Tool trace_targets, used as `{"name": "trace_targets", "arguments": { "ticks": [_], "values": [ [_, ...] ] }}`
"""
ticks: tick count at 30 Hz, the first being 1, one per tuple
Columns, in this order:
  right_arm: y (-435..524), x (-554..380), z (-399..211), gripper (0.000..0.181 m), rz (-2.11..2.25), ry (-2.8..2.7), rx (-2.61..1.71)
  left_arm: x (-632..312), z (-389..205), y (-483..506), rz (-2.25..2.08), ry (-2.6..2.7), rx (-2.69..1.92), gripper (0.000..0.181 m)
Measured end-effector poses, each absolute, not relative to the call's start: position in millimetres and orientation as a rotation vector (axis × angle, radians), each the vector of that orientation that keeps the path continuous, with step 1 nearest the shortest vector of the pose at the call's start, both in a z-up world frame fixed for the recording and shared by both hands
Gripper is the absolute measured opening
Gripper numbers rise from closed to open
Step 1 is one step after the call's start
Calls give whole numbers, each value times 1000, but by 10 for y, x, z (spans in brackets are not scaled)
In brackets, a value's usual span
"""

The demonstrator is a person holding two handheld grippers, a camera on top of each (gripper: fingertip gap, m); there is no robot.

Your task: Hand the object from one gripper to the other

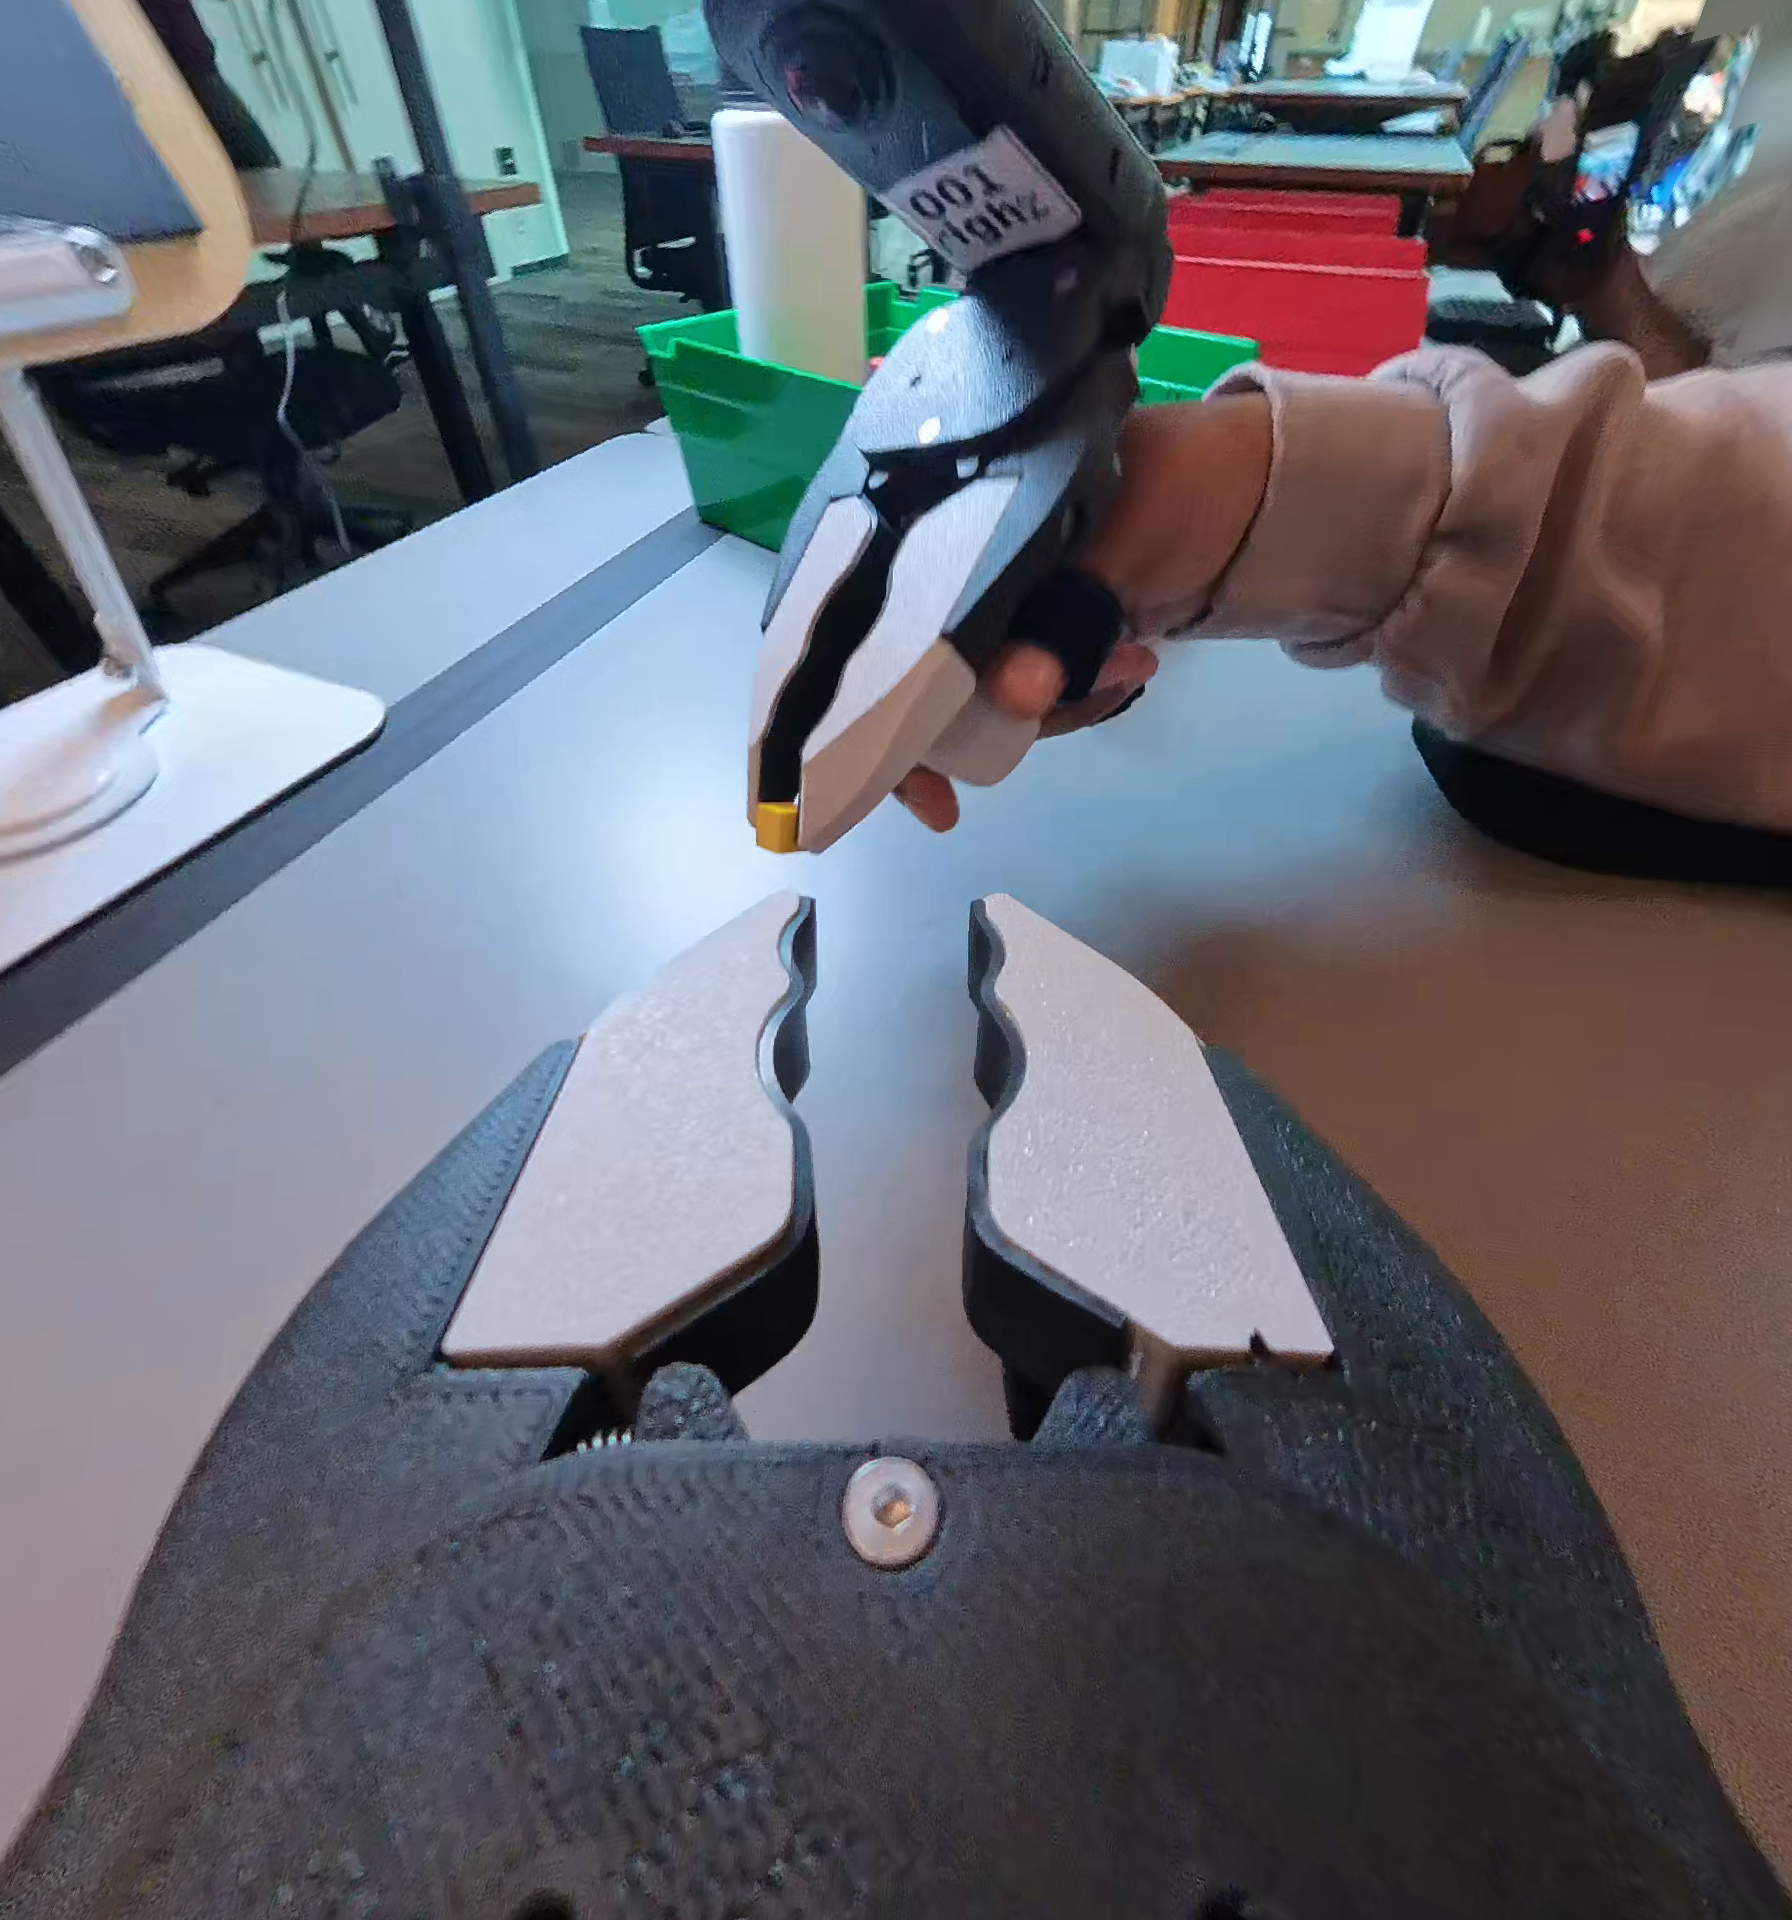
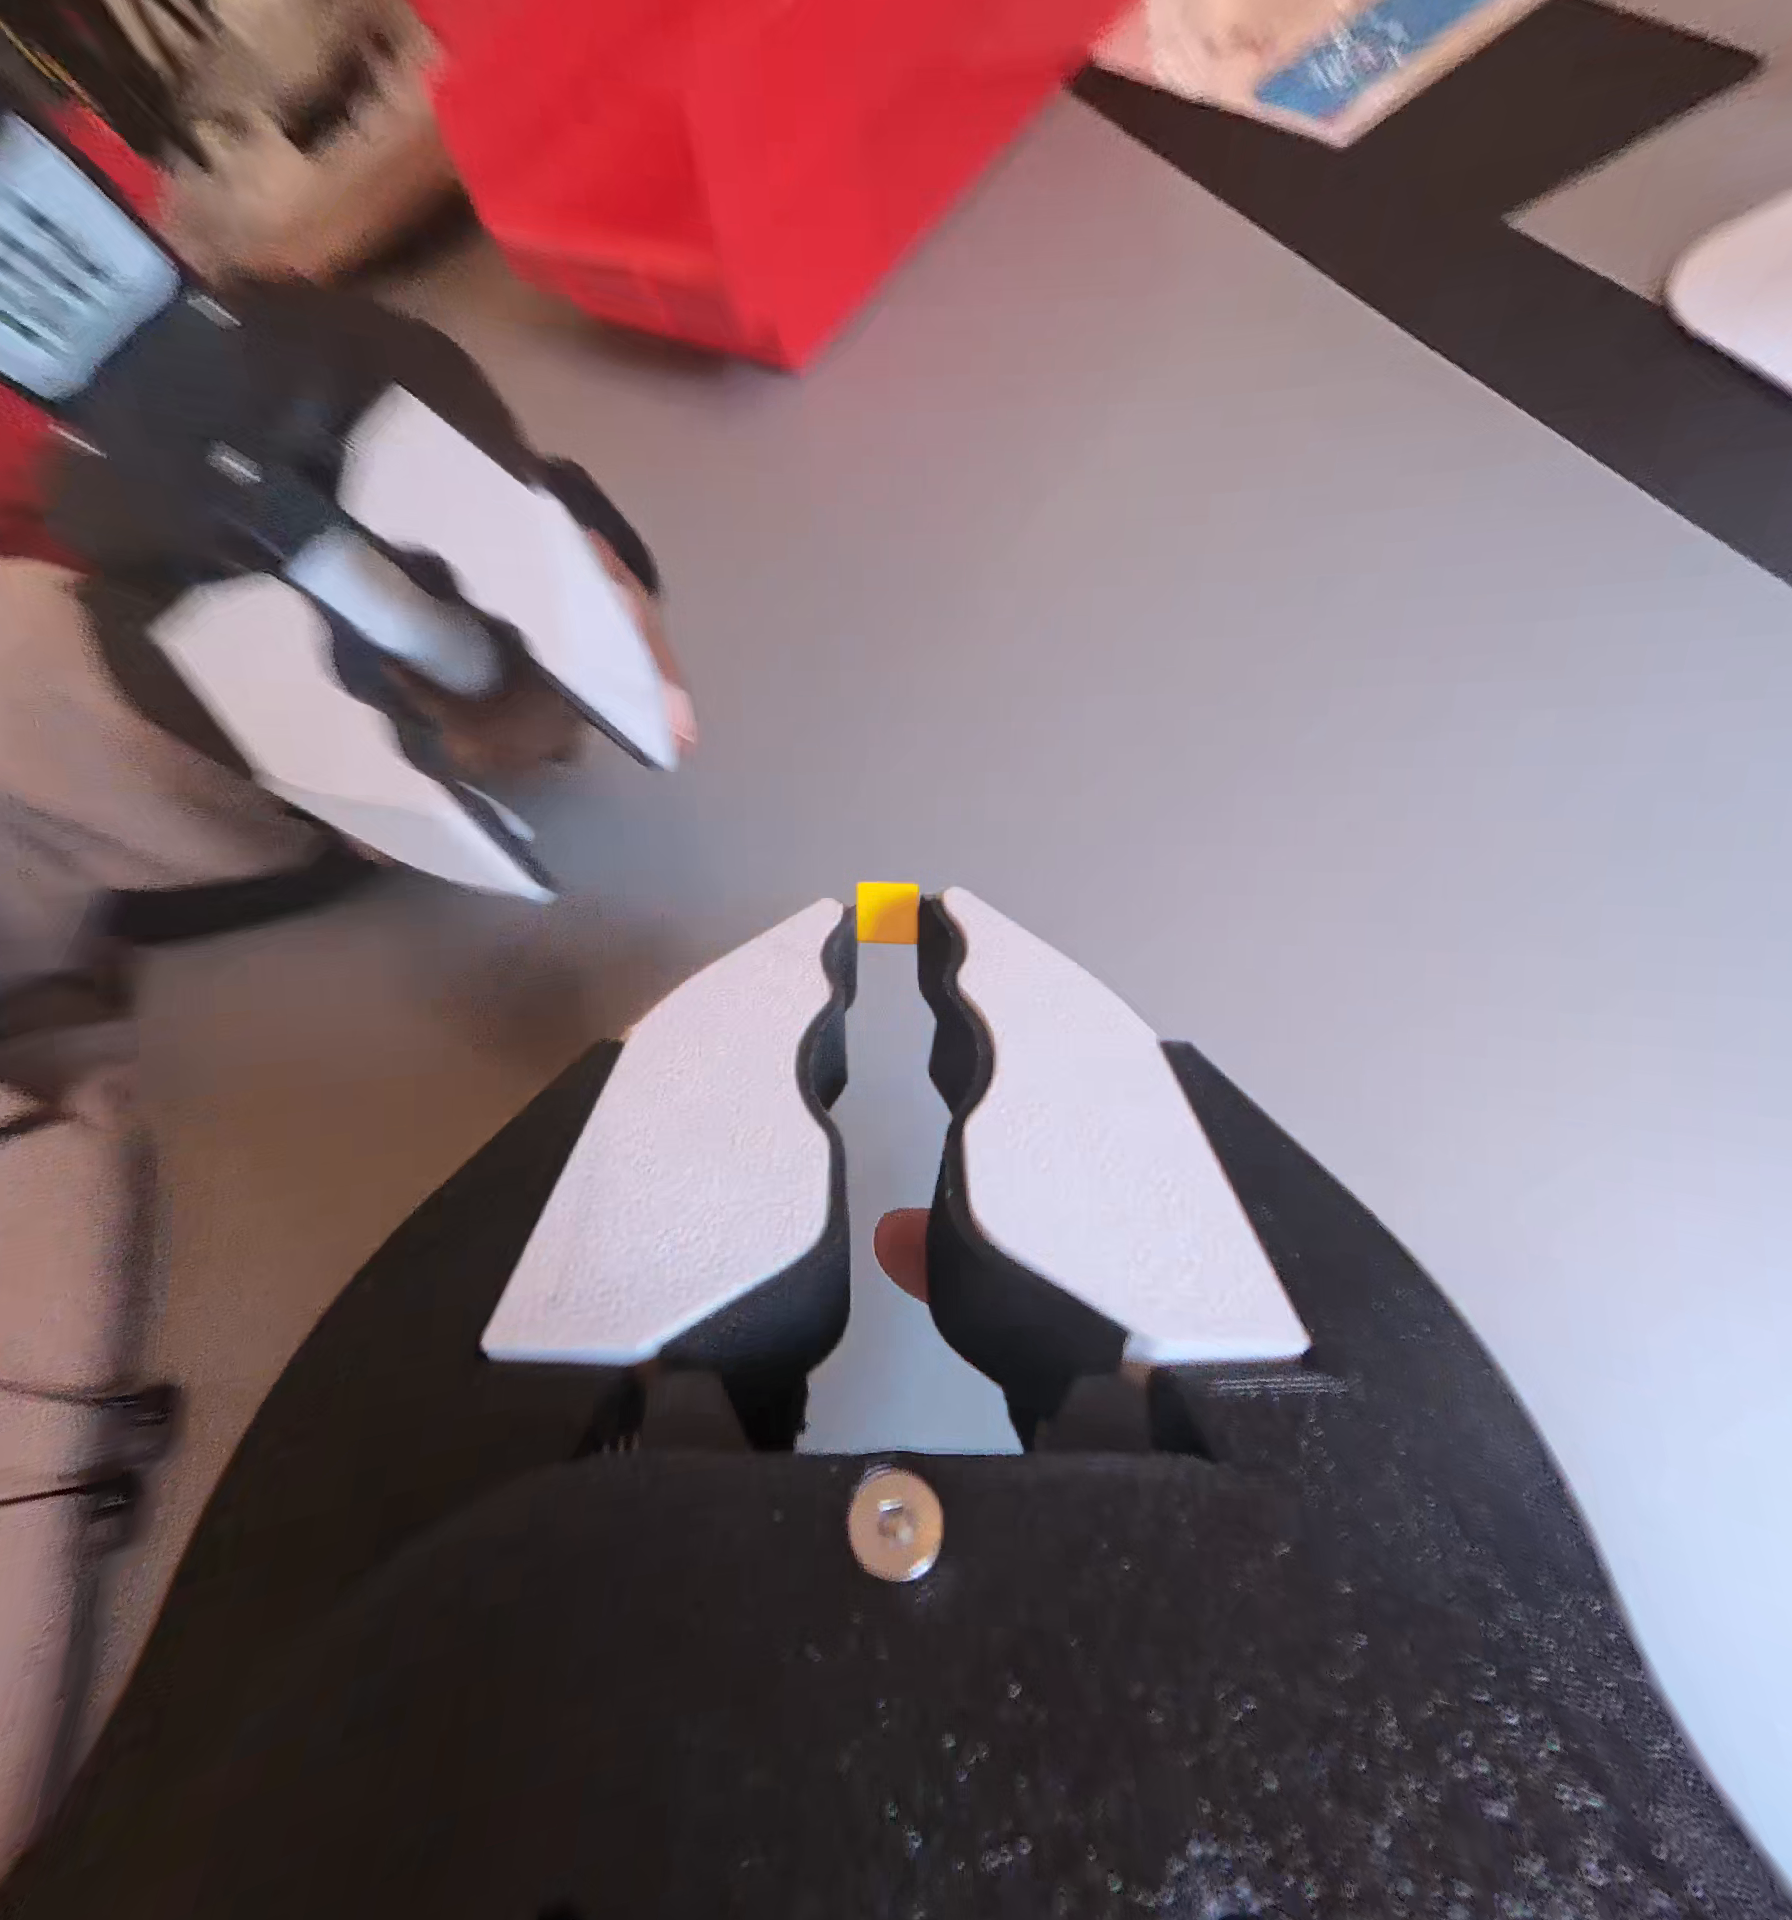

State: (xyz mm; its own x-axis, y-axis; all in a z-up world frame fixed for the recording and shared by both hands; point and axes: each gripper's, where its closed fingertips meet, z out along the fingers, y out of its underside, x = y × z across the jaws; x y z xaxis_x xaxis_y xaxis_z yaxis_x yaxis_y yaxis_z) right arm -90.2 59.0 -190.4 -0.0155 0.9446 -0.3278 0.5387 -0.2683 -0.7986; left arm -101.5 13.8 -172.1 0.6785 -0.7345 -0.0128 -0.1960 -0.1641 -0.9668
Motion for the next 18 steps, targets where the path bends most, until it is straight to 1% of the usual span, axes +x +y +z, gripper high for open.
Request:
{"name": "trace_targets", "arguments": {
  "ticks": [3,7,10,12,18],
  "values": [
    [225,-737,-1592,11,1503,-1414,-1790,-810,-1677,9,-499,882,-1644,29],
    [-180,-568,-1419,11,1785,-1264,-1753,-620,-1525,-130,-342,979,-1490,27],
    [-309,-530,-1395,11,1942,-1131,-1731,-472,-1390,-295,-213,1064,-1316,20],
    [-393,-512,-1346,11,2090,-1080,-1701,-451,-1373,-302,-132,1074,-1298,16],
    [-442,-546,-1323,11,2176,-1049,-1699,-426,-1329,-345,-151,1075,-1289,11]
  ]
}}
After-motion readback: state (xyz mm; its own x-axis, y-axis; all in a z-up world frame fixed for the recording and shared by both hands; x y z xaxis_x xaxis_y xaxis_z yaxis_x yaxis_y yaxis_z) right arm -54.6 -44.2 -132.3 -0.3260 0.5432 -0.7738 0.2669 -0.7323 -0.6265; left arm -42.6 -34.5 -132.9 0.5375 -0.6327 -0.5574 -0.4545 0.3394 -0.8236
